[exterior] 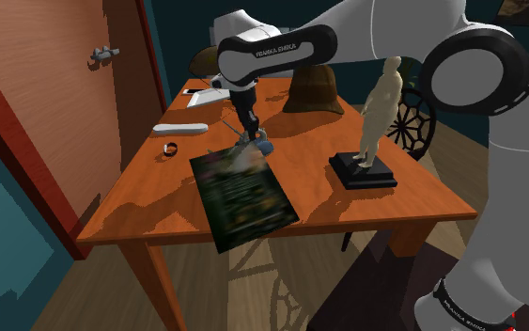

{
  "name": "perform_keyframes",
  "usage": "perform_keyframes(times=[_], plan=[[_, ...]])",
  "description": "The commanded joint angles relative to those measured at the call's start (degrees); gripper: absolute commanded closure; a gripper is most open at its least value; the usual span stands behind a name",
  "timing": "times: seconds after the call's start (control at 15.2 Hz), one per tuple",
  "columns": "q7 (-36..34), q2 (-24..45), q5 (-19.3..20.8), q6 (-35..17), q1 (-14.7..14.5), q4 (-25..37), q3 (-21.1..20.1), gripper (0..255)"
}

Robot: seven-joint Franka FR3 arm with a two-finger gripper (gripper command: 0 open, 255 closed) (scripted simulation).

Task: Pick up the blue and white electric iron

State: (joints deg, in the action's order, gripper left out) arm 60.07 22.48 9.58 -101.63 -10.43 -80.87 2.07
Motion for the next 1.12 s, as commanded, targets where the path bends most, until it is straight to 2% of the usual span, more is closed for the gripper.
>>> perform_keyframes(times=[0.0,0.33,1.06], plan=[[0.0,0.0,0.0,0.0,0.0,0.0,0.0,255],[-0.1,0.0,0.0,0.0,0.0,0.0,0.0,255],[1.3,0.7,-0.2,8.7,-0.2,9.5,0.0,255]])
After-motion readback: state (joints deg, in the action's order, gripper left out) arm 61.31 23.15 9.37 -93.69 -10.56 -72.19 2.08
